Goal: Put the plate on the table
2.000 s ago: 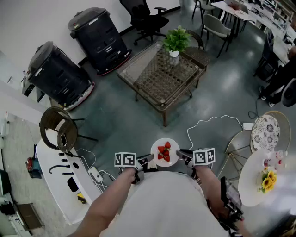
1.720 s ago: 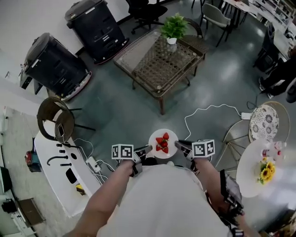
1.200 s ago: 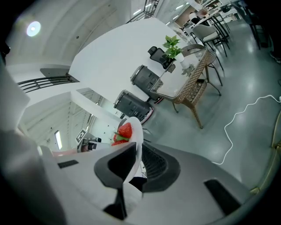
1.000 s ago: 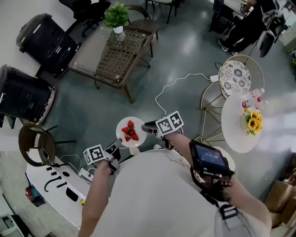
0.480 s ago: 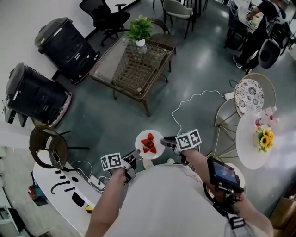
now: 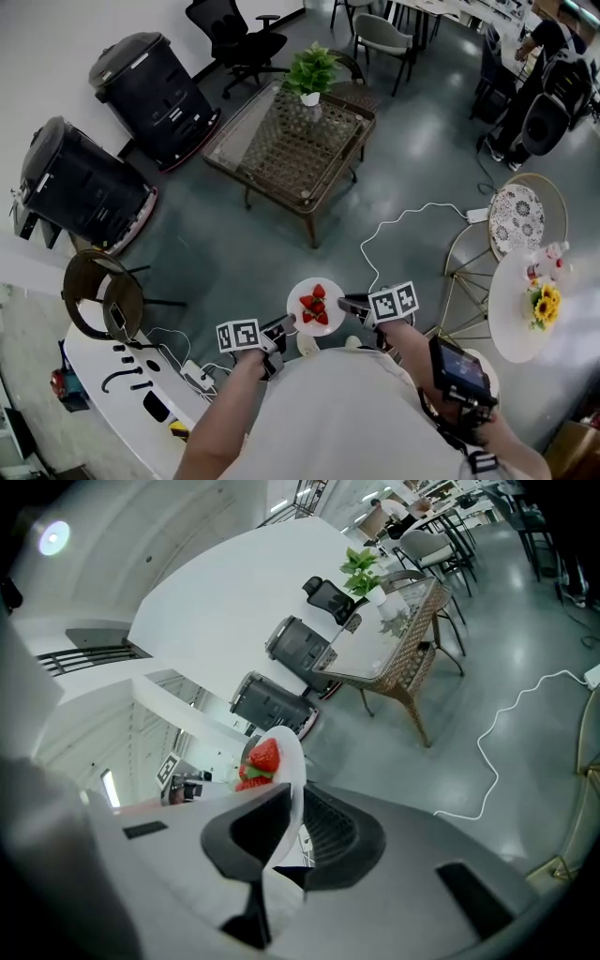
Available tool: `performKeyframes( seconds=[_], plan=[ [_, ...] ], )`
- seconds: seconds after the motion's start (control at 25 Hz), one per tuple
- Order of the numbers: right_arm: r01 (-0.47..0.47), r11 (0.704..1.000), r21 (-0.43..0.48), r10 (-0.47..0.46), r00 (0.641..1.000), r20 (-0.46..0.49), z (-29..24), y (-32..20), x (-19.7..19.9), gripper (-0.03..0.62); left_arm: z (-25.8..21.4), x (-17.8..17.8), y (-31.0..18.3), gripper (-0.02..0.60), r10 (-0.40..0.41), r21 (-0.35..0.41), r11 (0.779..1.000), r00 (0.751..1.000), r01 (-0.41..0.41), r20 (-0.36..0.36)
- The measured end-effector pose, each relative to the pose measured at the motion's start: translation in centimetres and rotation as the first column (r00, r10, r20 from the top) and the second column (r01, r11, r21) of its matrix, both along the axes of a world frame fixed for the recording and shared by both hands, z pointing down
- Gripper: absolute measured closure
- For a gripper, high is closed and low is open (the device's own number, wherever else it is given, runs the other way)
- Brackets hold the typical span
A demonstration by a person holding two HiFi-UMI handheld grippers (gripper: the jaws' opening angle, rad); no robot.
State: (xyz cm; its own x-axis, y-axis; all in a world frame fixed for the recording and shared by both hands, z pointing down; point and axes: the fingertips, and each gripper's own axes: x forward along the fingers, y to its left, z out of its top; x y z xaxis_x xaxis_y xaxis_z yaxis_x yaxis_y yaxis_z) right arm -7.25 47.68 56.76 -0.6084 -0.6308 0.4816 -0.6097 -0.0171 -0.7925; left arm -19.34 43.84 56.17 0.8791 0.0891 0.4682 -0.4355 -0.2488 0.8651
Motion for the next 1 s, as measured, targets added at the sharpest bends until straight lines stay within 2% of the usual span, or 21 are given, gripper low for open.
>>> performKeyframes(
  seconds=[0.76,1.0],
  plan=[
    [0.035,0.999,0.007,-0.034,0.998,-0.062,-0.9,-7.2,-7.1,0.553,-0.4,-7.3,-6.9,0.566,-0.035,0.013,0.999,0.998,0.035,-0.044],
    [0.060,0.998,-0.005,-0.060,0.996,-0.063,-0.8,-8.1,-9.5,0.553,-0.3,-9.7,-7.4,0.566,-0.062,0.003,0.998,0.997,0.062,-0.048]
  ],
)
